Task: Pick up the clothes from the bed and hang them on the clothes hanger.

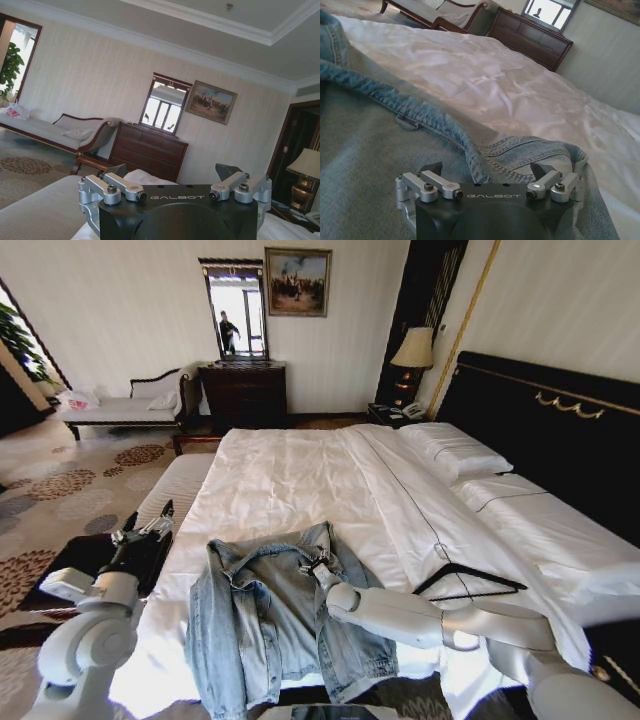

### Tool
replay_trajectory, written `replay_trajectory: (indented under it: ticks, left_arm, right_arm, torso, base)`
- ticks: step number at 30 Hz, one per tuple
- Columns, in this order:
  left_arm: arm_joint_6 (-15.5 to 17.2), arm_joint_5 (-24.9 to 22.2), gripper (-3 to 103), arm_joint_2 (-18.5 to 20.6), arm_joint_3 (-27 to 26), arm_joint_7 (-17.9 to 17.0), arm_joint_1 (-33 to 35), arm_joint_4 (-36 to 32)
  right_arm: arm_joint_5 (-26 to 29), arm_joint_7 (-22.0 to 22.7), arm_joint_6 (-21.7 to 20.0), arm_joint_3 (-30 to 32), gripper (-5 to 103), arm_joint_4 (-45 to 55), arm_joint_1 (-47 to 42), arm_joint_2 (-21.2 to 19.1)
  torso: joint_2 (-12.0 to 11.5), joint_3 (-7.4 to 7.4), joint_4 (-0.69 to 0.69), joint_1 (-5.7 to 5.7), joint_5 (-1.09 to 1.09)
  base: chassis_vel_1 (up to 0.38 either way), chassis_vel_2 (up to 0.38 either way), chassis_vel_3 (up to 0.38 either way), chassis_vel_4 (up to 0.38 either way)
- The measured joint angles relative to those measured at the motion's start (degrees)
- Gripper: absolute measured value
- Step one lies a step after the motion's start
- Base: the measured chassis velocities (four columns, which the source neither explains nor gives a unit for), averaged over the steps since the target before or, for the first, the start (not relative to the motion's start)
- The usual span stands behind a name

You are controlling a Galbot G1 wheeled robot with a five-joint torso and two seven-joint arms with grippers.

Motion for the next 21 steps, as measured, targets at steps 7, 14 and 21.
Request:
replay_trajectory:
  ticks: [7, 14, 21]
  left_arm:
    - [-0.1, 0.1, 100, -0.2, -0.1, 0.0, 0.2, -0.2]
    - [-0.1, 0.2, 100, -0.4, 0.1, 0.0, 0.0, -0.3]
    - [-0.2, 0.3, 100, -0.4, 0.3, 0.0, 0.0, -0.2]
  right_arm:
    - [-6.0, 1.4, -1.3, -1.9, 102, -3.9, -0.4, 2.2]
    - [-8.4, 3.0, -2.1, -2.6, 82, -8.3, -0.1, 5.2]
    - [-9.6, 4.9, -3.4, -2.8, 55, -11.5, 0.7, 7.1]
  torso:
    - [0.0, 0.00, 0.00, 0.00, -0.01]
    - [0.0, 0.00, 0.01, 0.00, -0.01]
    - [0.0, 0.00, 0.00, 0.00, -0.01]
  base:
    - [0.000, 0.000, 0.000, 0.000]
    - [0.000, 0.000, 0.000, 0.000]
    - [0.000, 0.000, 0.000, 0.000]
